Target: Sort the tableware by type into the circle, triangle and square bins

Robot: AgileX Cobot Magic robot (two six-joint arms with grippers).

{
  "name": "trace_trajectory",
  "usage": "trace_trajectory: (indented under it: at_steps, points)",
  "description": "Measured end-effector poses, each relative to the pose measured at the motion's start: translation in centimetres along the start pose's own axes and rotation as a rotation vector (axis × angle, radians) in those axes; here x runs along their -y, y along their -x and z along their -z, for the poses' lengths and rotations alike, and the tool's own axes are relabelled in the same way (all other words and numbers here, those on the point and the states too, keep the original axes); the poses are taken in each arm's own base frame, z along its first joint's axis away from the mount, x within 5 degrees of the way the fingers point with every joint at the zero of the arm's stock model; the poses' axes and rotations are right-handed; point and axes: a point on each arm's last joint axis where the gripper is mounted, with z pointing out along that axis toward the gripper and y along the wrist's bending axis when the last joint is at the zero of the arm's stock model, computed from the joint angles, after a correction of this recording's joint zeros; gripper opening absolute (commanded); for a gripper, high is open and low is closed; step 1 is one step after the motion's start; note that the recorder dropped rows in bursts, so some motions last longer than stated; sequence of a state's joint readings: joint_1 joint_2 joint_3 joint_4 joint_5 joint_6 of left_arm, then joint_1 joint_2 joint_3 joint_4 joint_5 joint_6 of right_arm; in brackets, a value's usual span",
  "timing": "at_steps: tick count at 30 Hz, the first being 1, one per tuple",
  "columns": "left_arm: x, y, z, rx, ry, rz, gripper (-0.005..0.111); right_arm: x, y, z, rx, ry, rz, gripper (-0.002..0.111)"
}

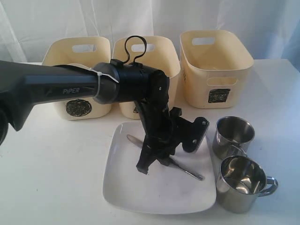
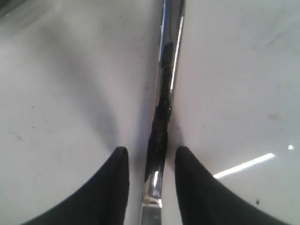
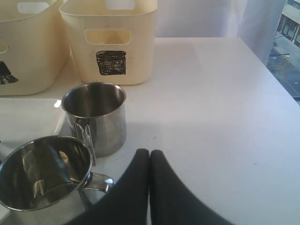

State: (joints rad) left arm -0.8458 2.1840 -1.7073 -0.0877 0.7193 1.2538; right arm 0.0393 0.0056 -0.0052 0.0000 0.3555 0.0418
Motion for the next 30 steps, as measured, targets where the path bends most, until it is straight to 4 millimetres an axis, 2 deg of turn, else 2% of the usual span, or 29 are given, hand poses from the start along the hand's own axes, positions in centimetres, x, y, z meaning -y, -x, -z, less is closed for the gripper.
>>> trace_trajectory:
  at_steps: [3,6,13,16,30]
  points:
    - [0.11,0.00,0.05,-0.001,-0.015,0.012,0.013,0.00,0.00,0.00,0.000,0.000,0.000,0.000]
    - [0.17,-0.01,0.05,-0.002,-0.021,0.019,0.008,0.00,0.00,0.00,0.000,0.000,0.000,0.000]
    - [0.18,0.01,0.05,-0.001,-0.023,0.032,0.007,0.00,0.00,0.00,0.000,0.000,0.000,0.000]
    - [0.27,-0.01,0.01,-0.003,-0.033,0.049,0.000,0.00,0.00,0.00,0.000,0.000,0.000,0.000]
    - [0.63,-0.12,0.11,-0.023,-0.080,0.131,0.001,0.00,0.00,0.00,0.000,0.000,0.000,0.000]
